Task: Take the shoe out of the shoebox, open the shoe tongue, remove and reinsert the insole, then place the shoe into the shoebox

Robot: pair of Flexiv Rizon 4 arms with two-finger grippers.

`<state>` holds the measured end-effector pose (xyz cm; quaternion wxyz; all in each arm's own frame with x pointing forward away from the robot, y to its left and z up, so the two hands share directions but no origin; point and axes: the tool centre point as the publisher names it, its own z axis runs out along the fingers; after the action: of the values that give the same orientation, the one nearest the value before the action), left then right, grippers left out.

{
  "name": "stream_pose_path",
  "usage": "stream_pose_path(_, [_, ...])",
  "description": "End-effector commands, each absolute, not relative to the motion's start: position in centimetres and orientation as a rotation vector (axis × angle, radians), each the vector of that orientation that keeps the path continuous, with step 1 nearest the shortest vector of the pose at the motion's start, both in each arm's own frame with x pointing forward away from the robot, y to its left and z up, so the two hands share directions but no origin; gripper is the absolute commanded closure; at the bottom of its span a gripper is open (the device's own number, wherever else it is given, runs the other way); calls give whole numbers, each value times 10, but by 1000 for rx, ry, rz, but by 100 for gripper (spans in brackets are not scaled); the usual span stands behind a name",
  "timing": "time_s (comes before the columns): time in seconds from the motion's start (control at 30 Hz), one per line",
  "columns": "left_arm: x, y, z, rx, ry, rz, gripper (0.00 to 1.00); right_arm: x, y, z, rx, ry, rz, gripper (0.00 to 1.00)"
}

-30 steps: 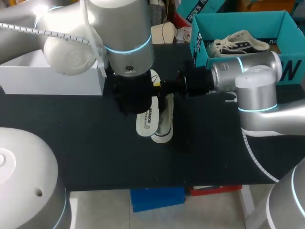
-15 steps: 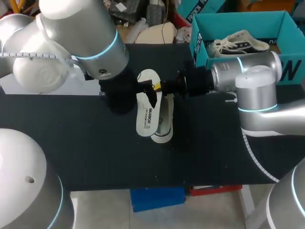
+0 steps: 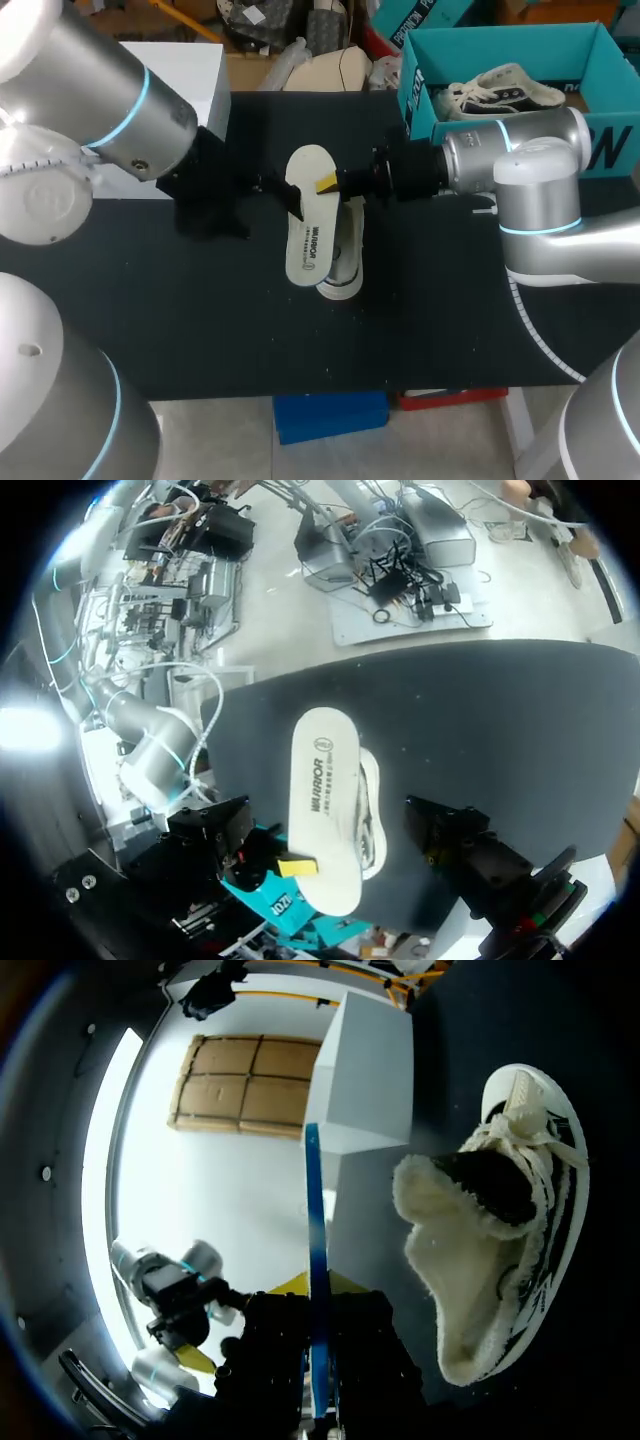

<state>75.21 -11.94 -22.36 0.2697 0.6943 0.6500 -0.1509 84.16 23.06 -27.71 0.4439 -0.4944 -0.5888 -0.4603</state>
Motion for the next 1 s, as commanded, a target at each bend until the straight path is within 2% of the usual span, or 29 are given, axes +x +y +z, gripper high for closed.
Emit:
stream_pose_path(0.03, [747,-112,-229,1598,1419,-769,0,842,231,-278,-1227,-1459,-1142,100])
stream_pose_path(0.33, [747,-112,-229,1598,1419,-769,0,842,231,-278,-1227,-1459,-1142,100])
stream_pose_path(1.0, [791,-114,-256,1230,1147,-980,0,842,231,-278,-1227,-1459,-1142,100])
